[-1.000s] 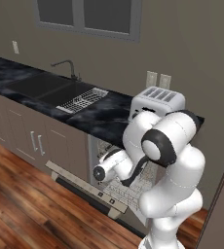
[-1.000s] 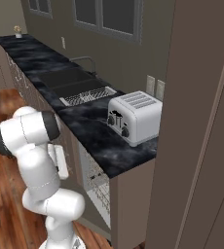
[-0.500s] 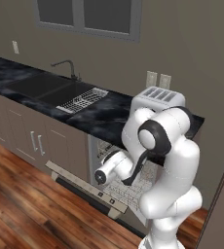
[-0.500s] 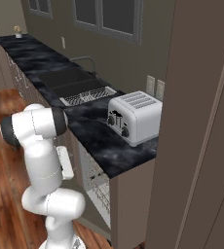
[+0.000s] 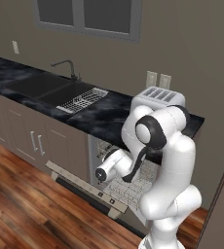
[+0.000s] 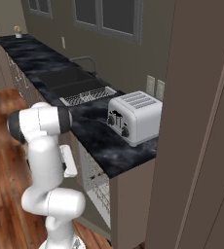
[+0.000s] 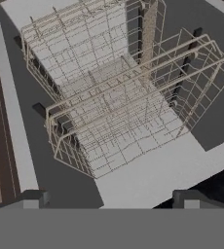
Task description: Open the dishwasher door and pull out the top rack.
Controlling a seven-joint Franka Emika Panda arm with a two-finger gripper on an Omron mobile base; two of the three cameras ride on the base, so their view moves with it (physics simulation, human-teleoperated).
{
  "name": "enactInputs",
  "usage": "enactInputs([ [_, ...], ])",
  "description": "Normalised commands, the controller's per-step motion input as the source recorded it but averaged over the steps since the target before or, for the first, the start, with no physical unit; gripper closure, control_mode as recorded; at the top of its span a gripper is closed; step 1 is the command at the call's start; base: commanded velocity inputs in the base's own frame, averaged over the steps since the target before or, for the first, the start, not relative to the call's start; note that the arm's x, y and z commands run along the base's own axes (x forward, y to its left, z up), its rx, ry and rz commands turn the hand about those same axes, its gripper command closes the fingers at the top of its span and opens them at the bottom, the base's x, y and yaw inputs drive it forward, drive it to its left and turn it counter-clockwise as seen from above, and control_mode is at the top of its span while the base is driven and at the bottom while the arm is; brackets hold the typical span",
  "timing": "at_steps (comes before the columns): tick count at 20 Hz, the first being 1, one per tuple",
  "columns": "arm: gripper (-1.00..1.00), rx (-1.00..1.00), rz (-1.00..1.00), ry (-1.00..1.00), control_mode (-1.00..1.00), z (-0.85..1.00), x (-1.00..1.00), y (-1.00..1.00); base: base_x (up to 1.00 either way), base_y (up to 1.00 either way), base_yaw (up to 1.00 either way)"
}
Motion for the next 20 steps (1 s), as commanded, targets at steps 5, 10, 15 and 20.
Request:
enactInputs([
  [5, -1.0, -0.02, 0.0, 0.0, -1.0, -0.1, 0.16, -0.07, 0.0, 0.0, 0.0],
  [10, -1.0, -0.04, 0.0, 0.0, -1.0, -0.13, 0.1, -0.07, 0.0, 0.0, 0.0],
  [15, -1.0, -0.05, 0.0, 0.0, -1.0, -0.05, 0.02, -0.04, 0.0, 0.0, 0.0],
  [20, -1.0, -0.02, 0.0, 0.0, -1.0, -0.01, 0.05, -0.02, 0.0, 0.0, 0.0],
])
